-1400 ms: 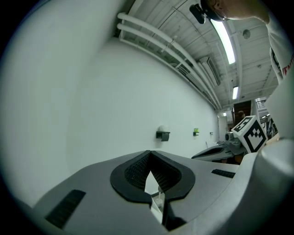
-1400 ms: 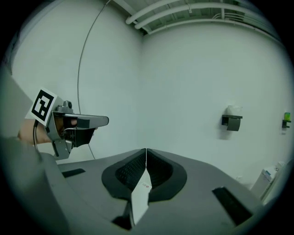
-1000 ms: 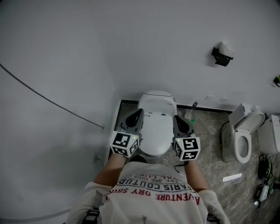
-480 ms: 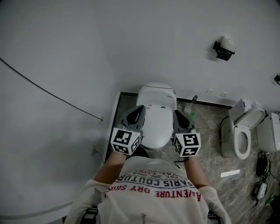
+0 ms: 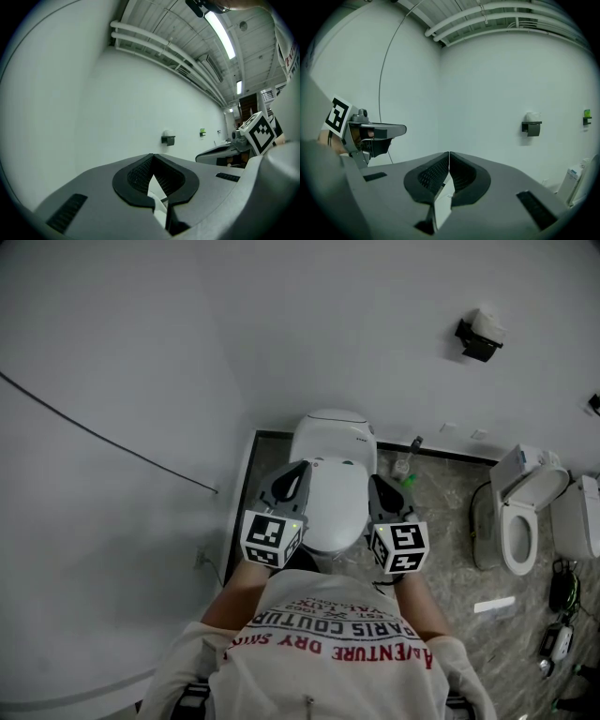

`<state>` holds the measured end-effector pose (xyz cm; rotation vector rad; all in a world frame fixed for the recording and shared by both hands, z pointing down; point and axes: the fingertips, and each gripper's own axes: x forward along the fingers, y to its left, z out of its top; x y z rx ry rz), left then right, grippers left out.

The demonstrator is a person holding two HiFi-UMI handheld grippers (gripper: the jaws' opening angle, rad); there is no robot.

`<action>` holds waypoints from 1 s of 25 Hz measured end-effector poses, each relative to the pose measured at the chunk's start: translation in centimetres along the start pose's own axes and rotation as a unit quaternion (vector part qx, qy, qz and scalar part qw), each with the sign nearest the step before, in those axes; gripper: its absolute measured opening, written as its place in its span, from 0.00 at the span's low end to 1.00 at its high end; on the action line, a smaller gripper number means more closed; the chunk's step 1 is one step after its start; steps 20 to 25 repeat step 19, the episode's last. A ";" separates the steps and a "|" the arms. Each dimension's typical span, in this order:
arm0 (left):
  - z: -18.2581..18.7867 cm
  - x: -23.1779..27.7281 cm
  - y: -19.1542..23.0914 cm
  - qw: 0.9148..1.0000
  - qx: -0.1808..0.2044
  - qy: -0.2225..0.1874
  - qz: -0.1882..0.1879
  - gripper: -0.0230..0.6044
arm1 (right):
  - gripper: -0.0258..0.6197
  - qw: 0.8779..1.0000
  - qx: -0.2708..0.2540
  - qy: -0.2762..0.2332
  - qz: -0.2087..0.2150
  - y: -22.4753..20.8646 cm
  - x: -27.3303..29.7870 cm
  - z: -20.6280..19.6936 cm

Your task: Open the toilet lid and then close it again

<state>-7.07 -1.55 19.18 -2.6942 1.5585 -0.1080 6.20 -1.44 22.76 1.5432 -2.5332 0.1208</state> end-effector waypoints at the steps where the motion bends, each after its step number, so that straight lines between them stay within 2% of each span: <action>1: 0.0 0.0 0.0 1.000 0.003 0.001 0.001 0.05 | 0.07 1.000 0.000 0.001 -0.001 -0.1 0.0 -0.1; 13: -1.5 -0.8 0.1 1.000 -0.002 0.014 0.003 0.05 | 0.07 1.000 0.002 0.008 0.000 0.7 -0.3 -1.1; 25: -1.2 0.1 0.7 1.000 -0.006 0.017 0.005 0.05 | 0.07 1.000 0.005 0.012 0.002 0.2 0.4 -0.7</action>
